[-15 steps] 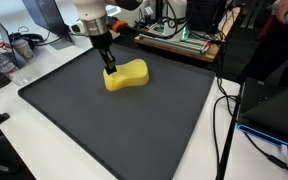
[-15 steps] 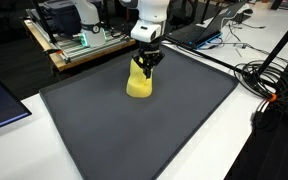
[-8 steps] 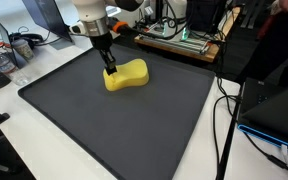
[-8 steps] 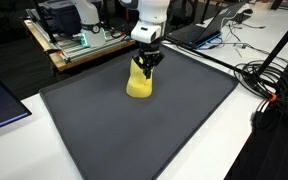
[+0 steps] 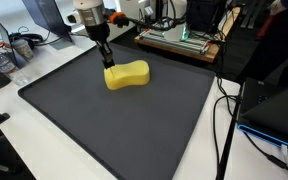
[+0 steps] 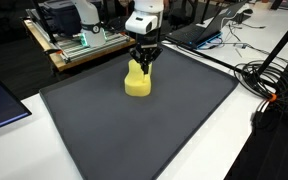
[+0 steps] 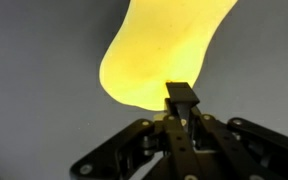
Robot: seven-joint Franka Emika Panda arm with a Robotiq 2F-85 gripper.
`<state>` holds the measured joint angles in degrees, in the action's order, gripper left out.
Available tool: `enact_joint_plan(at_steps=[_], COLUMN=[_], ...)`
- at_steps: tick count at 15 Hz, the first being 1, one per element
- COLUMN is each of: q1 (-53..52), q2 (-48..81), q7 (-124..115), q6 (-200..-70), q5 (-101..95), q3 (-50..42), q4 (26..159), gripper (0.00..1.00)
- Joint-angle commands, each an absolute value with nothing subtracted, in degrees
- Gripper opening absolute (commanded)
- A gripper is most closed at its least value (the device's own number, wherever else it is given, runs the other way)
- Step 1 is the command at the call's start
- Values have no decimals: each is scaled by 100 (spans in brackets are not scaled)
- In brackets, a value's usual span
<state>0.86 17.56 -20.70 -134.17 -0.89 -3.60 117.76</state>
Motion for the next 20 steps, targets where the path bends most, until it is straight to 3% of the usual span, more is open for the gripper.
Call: enact_joint_plan(at_steps=[1,10,20], q1=[142,203,-286], q2=[1245,338,973], q7=[-1870,-1924,-3576], q6=[-13175,-12750,-12723], q5=[115,24,-1004], q3=[-397,-426,-154], q4=[12147,12277,11599], gripper=[3,3,3])
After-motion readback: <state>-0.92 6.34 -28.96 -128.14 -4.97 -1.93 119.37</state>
